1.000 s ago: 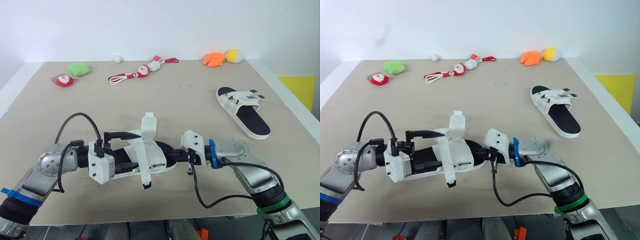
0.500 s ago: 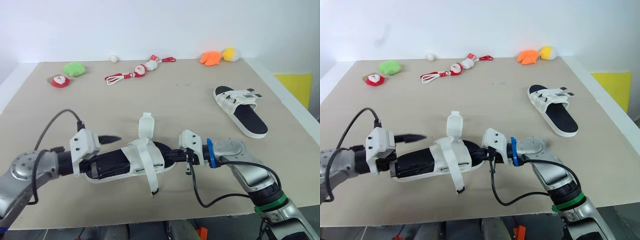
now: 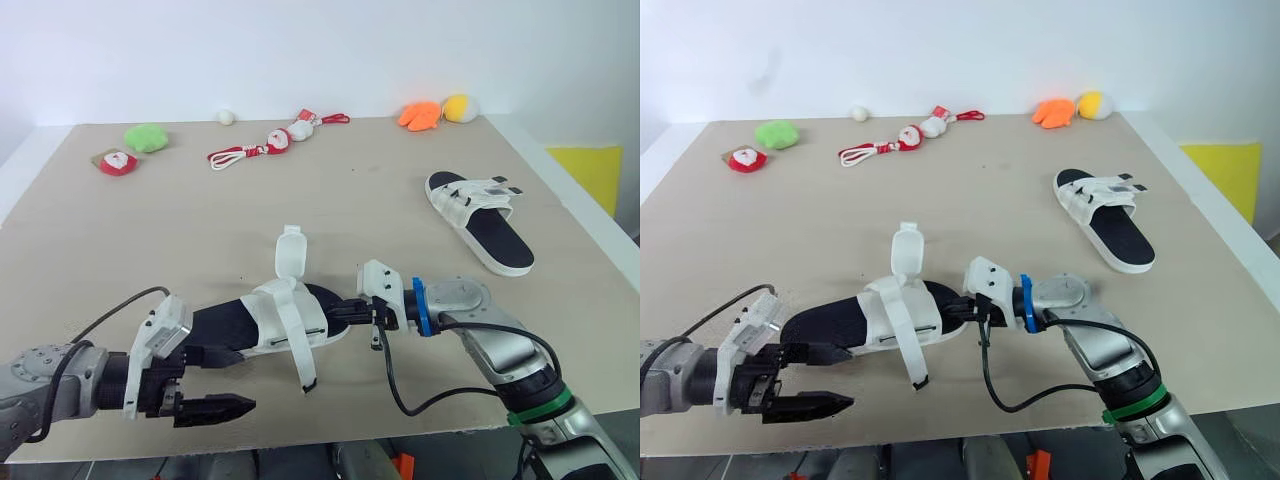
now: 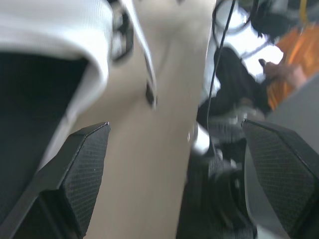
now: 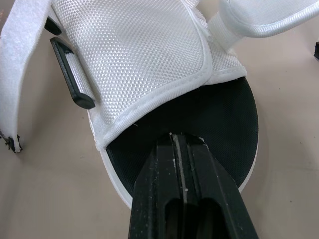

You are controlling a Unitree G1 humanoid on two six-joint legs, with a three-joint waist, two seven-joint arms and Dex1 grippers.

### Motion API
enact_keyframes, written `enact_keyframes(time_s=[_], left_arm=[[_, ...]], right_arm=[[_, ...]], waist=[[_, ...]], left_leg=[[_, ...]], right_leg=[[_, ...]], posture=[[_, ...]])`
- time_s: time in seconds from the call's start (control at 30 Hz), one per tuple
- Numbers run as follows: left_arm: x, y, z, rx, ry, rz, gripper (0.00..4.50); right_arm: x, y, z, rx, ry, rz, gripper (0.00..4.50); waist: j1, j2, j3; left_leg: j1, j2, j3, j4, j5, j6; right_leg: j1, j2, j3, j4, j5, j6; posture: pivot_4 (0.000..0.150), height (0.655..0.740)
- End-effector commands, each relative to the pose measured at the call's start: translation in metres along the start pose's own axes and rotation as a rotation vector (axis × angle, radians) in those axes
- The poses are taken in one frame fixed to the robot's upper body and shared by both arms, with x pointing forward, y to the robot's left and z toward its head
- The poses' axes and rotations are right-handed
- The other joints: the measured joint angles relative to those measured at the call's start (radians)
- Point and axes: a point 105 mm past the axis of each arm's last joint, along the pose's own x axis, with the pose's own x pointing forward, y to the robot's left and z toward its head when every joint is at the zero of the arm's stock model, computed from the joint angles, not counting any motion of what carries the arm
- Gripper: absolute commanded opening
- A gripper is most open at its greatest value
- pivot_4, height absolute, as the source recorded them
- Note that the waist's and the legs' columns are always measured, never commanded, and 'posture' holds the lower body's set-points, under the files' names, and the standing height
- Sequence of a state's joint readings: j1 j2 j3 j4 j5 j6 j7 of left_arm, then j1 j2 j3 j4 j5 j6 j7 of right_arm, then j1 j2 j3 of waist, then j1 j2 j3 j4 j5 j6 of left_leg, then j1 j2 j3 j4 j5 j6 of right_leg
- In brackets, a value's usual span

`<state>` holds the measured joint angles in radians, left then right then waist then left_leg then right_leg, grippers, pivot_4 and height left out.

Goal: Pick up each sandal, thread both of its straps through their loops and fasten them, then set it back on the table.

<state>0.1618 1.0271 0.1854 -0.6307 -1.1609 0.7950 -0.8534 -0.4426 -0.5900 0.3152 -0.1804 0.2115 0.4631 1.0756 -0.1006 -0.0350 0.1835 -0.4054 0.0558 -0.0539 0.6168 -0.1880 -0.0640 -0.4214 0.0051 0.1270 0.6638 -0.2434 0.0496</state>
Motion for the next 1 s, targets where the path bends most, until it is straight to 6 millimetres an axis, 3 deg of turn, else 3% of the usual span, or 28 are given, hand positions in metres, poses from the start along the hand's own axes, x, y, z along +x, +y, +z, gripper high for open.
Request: enact_keyframes(time_s=[0.03,0.3,0.57,0.7,0.73,0.9,1.0], left_arm=[[0.021,-0.005,-0.005,-0.049,-0.047,-0.035,4.39],[0.056,-0.001,-0.016,-0.096,-0.087,-0.028,4.39],[0.066,0.004,-0.021,-0.1,-0.086,-0.014,4.39],[0.069,0.005,-0.022,-0.102,-0.092,-0.013,2.68],[0.069,0.005,-0.023,-0.104,-0.094,-0.016,2.03],[0.07,0.005,-0.024,-0.11,-0.1,-0.023,0.05],[0.07,0.005,-0.025,-0.112,-0.1,-0.028,0.05]], right_arm=[[0.007,0.011,-0.016,0.051,0.057,0.041,0.0],[0.007,0.009,-0.015,0.055,0.055,0.031,0.0],[0.006,0.009,-0.013,0.059,0.05,0.023,0.0],[0.007,0.01,-0.013,0.063,0.048,0.022,0.0],[0.007,0.01,-0.013,0.064,0.048,0.022,0.0],[0.007,0.01,-0.013,0.067,0.047,0.021,0.0],[0.007,0.01,-0.012,0.068,0.047,0.019,0.0]], waist=[[-0.001,0.0,0.0],[0.0,-0.001,-0.001],[0.0,-0.001,-0.001],[0.0,-0.001,-0.001],[0.0,-0.001,-0.001],[0.0,-0.001,-0.001],[0.0,-0.001,-0.001]], left_leg=[[0.0,0.0,0.0,0.0,0.0,0.0],[0.0,0.001,-0.001,0.001,-0.001,-0.001],[0.0,0.001,-0.001,0.001,-0.001,-0.001],[0.0,0.001,-0.001,0.001,-0.001,-0.001],[0.0,0.001,-0.001,0.001,-0.001,-0.001],[0.0,0.001,-0.001,0.001,-0.001,-0.001],[0.001,0.001,-0.001,0.002,-0.001,-0.001]], right_leg=[[0.001,0.0,0.0,0.0,0.0,0.0],[0.002,0.003,0.001,0.0,0.0,-0.001],[0.003,0.004,0.002,0.0,0.0,-0.001],[0.003,0.004,0.002,0.0,0.0,-0.001],[0.003,0.004,0.002,0.0,0.0,-0.001],[0.003,0.004,0.002,0.0,0.0,-0.001],[0.003,0.004,0.002,0.0,0.0,0.0]], posture=[[0.15,0.74],[0.15,0.74],[0.15,0.74],[0.15,0.74],[0.15,0.74],[0.15,0.74],[0.15,0.74]])
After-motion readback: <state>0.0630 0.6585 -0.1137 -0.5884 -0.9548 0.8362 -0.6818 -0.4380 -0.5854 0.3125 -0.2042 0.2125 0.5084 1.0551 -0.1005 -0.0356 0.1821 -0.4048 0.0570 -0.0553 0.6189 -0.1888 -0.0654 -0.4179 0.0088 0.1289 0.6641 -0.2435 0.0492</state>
